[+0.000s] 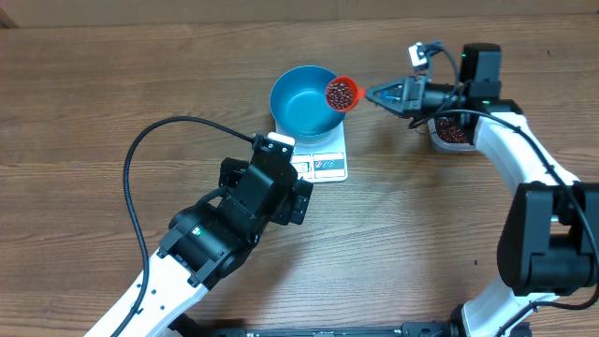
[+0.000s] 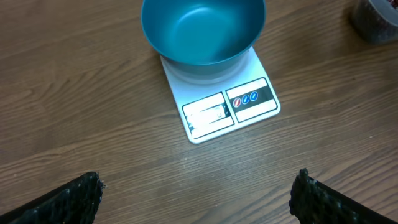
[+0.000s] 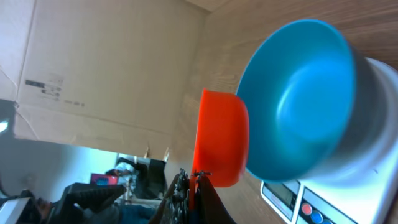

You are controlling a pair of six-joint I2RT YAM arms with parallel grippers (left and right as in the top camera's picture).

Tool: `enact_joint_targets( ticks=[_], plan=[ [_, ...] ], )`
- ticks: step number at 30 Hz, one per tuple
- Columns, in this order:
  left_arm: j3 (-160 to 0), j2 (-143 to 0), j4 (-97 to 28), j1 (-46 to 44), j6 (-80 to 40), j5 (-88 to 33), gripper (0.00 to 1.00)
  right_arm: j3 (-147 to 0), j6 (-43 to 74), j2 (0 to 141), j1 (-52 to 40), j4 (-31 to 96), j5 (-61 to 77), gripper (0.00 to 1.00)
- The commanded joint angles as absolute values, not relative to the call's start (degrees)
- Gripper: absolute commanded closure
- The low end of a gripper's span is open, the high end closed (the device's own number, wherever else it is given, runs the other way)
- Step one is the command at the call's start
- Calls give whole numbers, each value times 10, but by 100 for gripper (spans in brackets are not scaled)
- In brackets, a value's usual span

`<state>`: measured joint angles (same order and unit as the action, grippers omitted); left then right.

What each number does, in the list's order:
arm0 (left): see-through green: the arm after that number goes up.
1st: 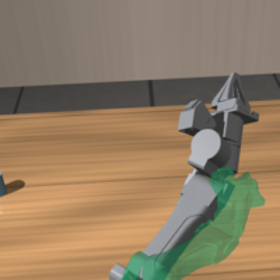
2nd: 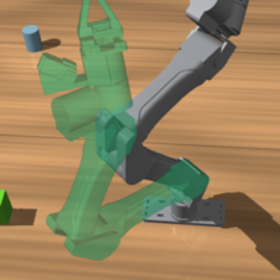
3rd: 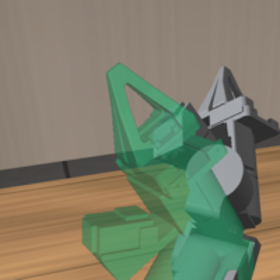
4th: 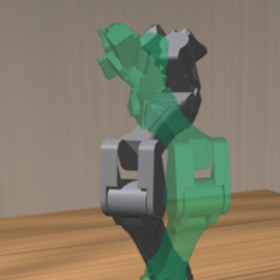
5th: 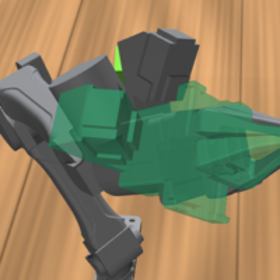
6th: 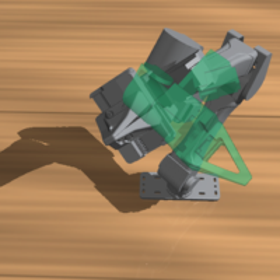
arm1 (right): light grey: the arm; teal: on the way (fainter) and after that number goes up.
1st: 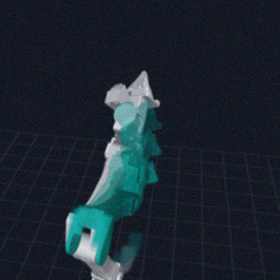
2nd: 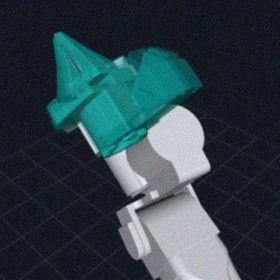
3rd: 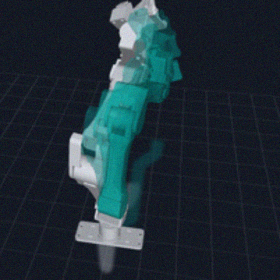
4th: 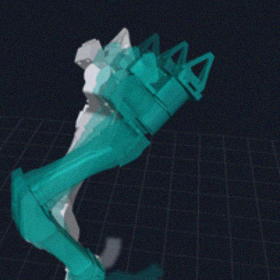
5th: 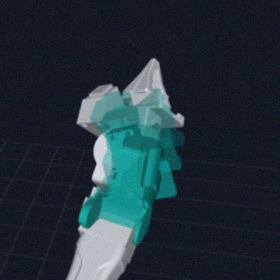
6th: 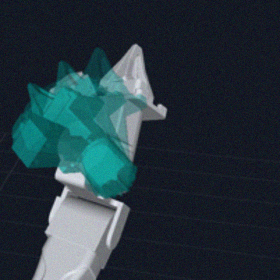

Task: Scoop item into bowl and weigh 150g on scale
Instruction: 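Carry the red cup over the teal bowl with the right gripper, then tilt the red cup to pour beans into the teal bowl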

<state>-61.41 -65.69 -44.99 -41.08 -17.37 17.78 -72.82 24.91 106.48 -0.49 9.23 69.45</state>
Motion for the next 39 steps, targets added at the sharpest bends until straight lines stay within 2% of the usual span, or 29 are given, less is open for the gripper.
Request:
enact_joint_targets(
  ticks=[1,12,39],
  plan=[
    [-612,-664,-450,-405,-169,180,1,-728,273,1067,-28,70,649,96],
    [-612,-664,-450,-405,-169,180,1,-728,259,1067,-61,34,570,96],
    [-612,-664,-450,-405,-169,180,0,-728,13,1067,-61,13,564,96]
  ],
)
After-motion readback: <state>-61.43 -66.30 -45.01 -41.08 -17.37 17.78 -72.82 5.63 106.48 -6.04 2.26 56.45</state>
